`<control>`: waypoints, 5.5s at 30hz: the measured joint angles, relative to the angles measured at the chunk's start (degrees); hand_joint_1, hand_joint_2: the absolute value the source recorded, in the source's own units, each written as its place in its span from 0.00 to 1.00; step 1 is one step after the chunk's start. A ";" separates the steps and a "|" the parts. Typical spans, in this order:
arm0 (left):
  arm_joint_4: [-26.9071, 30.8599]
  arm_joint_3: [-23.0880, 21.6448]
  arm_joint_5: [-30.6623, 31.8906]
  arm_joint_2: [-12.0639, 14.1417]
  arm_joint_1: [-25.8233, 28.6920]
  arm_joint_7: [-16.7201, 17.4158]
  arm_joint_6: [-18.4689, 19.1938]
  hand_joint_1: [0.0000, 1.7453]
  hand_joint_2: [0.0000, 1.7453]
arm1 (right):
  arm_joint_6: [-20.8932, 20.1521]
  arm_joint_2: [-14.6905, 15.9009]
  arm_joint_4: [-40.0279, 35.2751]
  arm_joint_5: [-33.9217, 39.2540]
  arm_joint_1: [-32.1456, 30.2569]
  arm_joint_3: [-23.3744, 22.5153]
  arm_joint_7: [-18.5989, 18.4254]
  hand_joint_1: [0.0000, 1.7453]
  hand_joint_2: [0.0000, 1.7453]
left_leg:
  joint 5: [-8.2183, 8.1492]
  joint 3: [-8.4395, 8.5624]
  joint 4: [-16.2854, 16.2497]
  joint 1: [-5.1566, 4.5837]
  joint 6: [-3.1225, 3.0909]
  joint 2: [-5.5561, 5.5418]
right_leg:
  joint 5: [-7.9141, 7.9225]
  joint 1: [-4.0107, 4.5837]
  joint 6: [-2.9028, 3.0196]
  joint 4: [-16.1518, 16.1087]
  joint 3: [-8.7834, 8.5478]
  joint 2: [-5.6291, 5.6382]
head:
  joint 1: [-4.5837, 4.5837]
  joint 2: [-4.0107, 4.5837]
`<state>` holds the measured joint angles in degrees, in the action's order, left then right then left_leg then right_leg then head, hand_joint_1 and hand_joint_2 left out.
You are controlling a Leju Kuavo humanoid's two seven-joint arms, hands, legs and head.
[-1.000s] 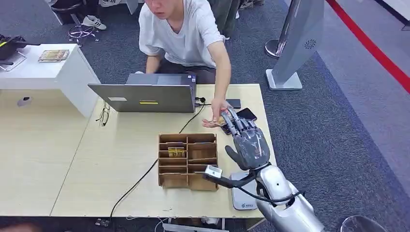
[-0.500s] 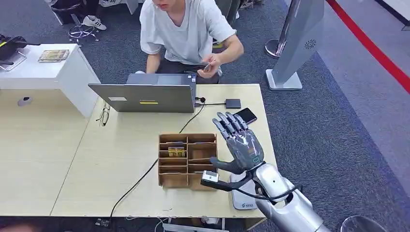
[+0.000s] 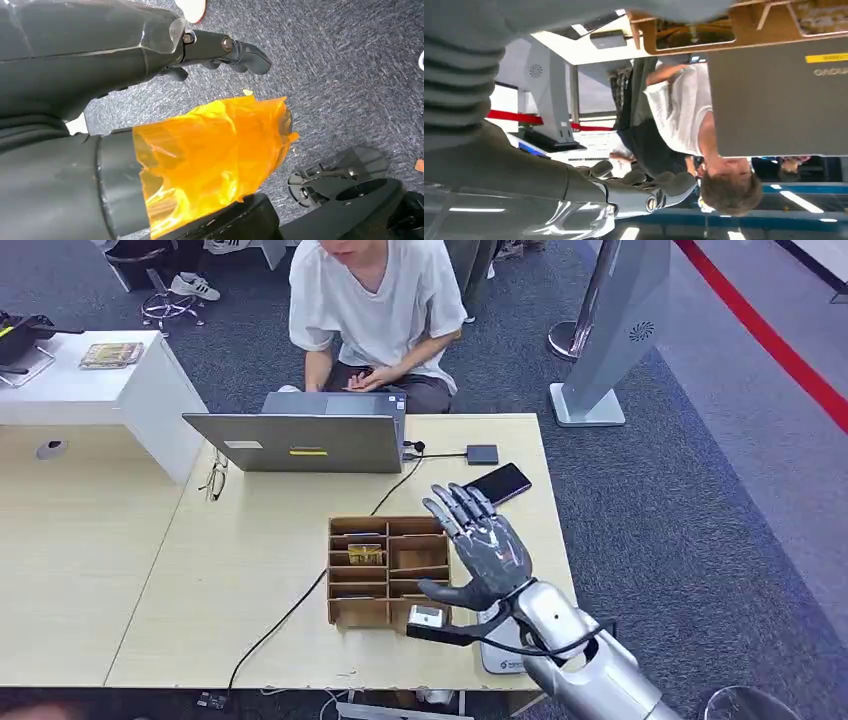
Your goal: Pass the card to the sensor for recognition and then transmit it.
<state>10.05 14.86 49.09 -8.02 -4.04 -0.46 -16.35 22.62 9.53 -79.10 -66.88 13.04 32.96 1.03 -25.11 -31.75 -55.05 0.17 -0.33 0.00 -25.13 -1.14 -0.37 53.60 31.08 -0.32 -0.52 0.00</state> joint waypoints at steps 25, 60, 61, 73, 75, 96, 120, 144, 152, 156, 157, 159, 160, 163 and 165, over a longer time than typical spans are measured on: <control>0.00 0.09 -0.26 -0.02 -0.01 -0.24 -0.39 0.00 0.00 | -0.28 -0.02 -3.81 9.05 0.24 6.32 5.99 0.00 1.00 | 0.00 0.00 0.00 0.00 0.00 0.01 | 0.00 0.00 0.00 0.00 0.02 0.01 | 0.02 0.00; 0.00 4.33 -2.62 0.07 1.10 -3.17 -2.84 0.00 0.00 | -24.26 0.39 -20.31 58.56 -10.08 9.62 28.15 0.00 1.00 | -0.01 -0.01 0.00 0.00 0.00 0.01 | -0.01 0.00 0.01 0.00 0.02 0.00 | 0.00 0.00; 0.00 4.35 -2.62 0.07 1.12 -3.17 -2.86 0.00 0.00 | -24.44 0.39 -20.31 58.66 -10.16 9.57 28.17 0.00 1.00 | -0.01 -0.01 0.00 0.00 0.00 0.01 | -0.01 0.00 0.01 -0.01 0.03 0.00 | 0.00 0.00; 0.00 4.79 -2.62 0.04 1.28 -3.23 -3.26 0.00 0.00 | -26.51 0.37 -18.30 60.63 -11.79 8.92 28.46 0.00 1.00 | -0.01 -0.01 0.00 0.00 0.00 0.01 | -0.01 0.00 0.01 -0.01 0.03 0.00 | 0.00 0.00; 0.00 4.81 -2.60 0.04 1.28 -3.23 -3.26 0.00 0.00 | -26.34 0.37 -18.01 60.15 -11.79 8.87 28.22 0.00 1.00 | -0.01 -0.01 0.00 0.00 0.00 0.01 | -0.01 0.00 0.01 0.00 0.03 0.00 | 0.00 0.00; 0.00 4.90 -1.25 -0.02 1.43 -3.17 -3.43 0.00 0.00 | -7.08 -0.79 -12.19 36.17 -10.71 9.24 16.00 0.00 1.00 | 0.00 -0.02 0.00 0.00 0.00 0.00 | -0.01 0.00 0.01 0.00 0.02 0.00 | 0.00 0.00; 0.00 4.90 0.94 -0.07 1.45 -1.86 -2.84 0.00 0.00 | 2.97 -1.14 -6.84 9.11 -10.13 8.61 0.72 0.00 1.00 | -0.01 -0.02 0.00 0.00 0.00 0.01 | -0.02 0.00 0.01 0.00 0.03 0.00 | 0.00 0.00; 0.00 4.81 2.69 -0.33 0.93 -0.85 -2.25 0.00 0.00 | -0.07 -0.15 -3.39 -3.26 -9.36 4.92 -7.67 0.00 1.00 | 0.00 -0.02 0.00 0.00 0.00 0.01 | -0.02 0.00 0.01 0.00 0.03 0.00 | 0.00 0.00; 0.00 4.81 2.86 -0.33 0.91 -0.83 -2.25 0.00 0.00 | -0.81 -0.15 -3.45 -1.79 -9.36 4.59 -6.64 0.02 1.00 | -0.01 -0.02 0.00 0.00 0.00 0.01 | -0.02 0.00 0.01 0.00 0.03 0.00 | 0.00 0.00; 0.00 4.81 3.02 -0.39 0.91 -0.85 -2.25 0.00 0.00 | -1.16 -0.15 -3.45 -0.70 -9.34 4.59 -5.92 0.08 1.00 | -0.01 -0.02 0.00 0.00 0.00 0.01 | -0.02 0.00 0.01 0.00 0.03 0.00 | 0.00 0.00; 0.00 4.81 3.02 -0.42 0.90 -0.85 -2.25 0.00 0.00 | -1.25 -0.15 -3.45 -0.46 -9.34 4.59 -5.79 0.08 1.00 | -0.01 -0.02 0.00 0.00 0.00 0.01 | -0.02 0.00 0.01 0.00 0.03 0.00 | 0.00 0.00; 0.00 4.81 3.04 -0.48 0.90 -0.85 -2.25 0.00 0.00 | -1.46 -0.15 -3.45 0.00 -9.26 4.59 -5.62 0.17 1.00 | -0.01 -0.02 0.00 0.00 0.00 0.01 | -0.02 0.00 0.01 0.00 0.03 0.00 | 0.00 0.00; 0.00 4.81 3.04 -0.50 0.89 -0.85 -2.25 0.00 0.00 | -1.57 -0.15 -3.45 0.04 -9.19 4.59 -5.46 0.21 1.00 | -0.01 -0.02 0.00 0.00 0.00 0.01 | -0.02 0.00 0.01 0.00 0.03 0.00 | 0.00 0.00; 0.00 4.81 3.23 -0.55 0.85 -0.85 -2.23 0.00 0.00 | -1.79 -0.22 -3.45 0.13 -8.87 4.63 -5.27 0.38 1.00 | 0.00 -0.02 0.00 0.00 0.00 0.00 | -0.02 0.00 0.01 0.00 0.03 0.00 | 0.00 0.00; 0.00 4.81 3.37 -0.55 0.84 -0.85 -2.23 0.00 0.00 | -1.81 -0.33 -3.45 0.42 -8.69 4.68 -5.11 0.41 1.00 | 0.00 -0.02 0.00 0.00 0.00 0.00 | -0.01 0.00 0.01 0.00 0.03 0.00 | 0.00 0.00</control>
<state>10.05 19.67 52.46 -8.57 -3.19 -1.31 -18.58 20.81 9.20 -82.55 -66.47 4.35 37.64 -4.09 -25.11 -31.77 -55.04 0.18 -0.33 0.01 -25.15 -1.13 -0.36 53.60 31.10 -0.32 -0.52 0.00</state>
